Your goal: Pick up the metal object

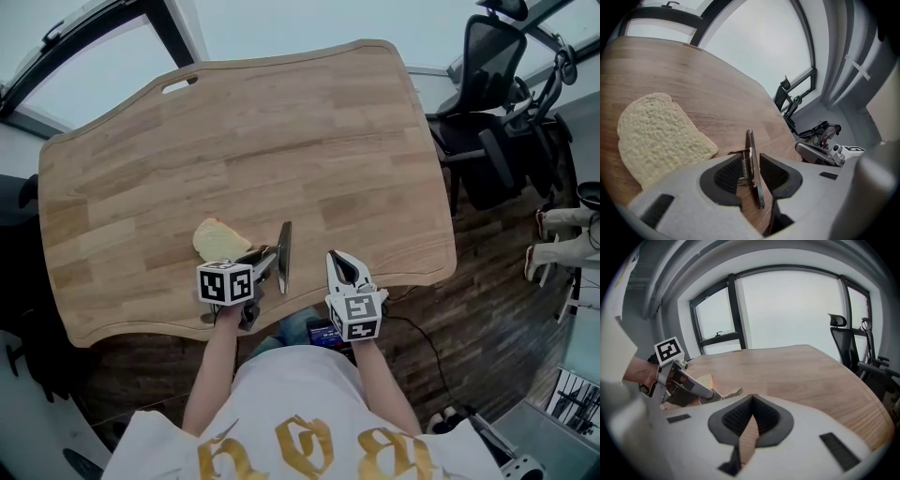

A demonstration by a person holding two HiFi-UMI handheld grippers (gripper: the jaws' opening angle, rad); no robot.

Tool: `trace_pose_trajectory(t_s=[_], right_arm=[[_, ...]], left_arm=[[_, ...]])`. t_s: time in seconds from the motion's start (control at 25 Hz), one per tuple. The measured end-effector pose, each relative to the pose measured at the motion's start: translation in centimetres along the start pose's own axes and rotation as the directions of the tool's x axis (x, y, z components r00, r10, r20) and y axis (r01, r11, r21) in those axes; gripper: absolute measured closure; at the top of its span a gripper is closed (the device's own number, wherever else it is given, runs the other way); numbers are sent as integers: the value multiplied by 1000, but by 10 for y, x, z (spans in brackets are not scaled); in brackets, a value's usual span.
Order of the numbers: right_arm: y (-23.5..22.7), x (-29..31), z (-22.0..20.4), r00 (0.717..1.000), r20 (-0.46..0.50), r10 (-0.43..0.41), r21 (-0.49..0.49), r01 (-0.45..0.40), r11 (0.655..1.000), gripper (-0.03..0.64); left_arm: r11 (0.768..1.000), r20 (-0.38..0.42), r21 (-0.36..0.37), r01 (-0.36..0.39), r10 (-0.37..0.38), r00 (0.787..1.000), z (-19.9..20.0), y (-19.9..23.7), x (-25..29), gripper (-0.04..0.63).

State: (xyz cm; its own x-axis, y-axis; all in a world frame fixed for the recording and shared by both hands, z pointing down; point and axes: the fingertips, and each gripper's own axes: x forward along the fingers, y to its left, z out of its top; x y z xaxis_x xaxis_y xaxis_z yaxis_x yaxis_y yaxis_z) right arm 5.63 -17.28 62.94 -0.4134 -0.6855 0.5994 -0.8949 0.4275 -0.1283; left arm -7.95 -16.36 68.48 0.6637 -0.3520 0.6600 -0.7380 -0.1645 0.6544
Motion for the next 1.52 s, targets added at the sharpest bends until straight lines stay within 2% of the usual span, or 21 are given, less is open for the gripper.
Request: trace_pose_trajectory(t_s=[0.16, 0.24, 0.44, 1.08, 1.36, 1.52], right_arm=[[2, 5, 3, 1000, -5, 10, -3, -10, 1000, 606], [2, 6, 4, 1000, -4, 13, -4, -13, 1000, 606], [-2, 5, 3, 1000, -8, 5, -4, -5, 1000, 606], [-7, -4, 7, 1000, 12, -8, -12, 8, 1000, 606], [-11, -9, 15, 999, 34, -17, -14, 17, 1000, 606], [-11, -13, 22, 998, 53, -21, -20, 22, 1000, 606]], left_arm=[[1000, -48, -4, -2, 1, 999, -5, 1, 3, 472], [1000, -71, -11, -8, 8, 997, -8, 3, 4, 501], [999, -80, -38, -10, 7, 997, -8, 3, 5, 506], [998, -76, -57, 11, -15, 997, -10, -2, 2, 517], [997, -54, -51, 54, -56, 997, -4, -19, 4, 518], [997, -12, -47, 60, -61, 998, 5, -25, -2, 520]])
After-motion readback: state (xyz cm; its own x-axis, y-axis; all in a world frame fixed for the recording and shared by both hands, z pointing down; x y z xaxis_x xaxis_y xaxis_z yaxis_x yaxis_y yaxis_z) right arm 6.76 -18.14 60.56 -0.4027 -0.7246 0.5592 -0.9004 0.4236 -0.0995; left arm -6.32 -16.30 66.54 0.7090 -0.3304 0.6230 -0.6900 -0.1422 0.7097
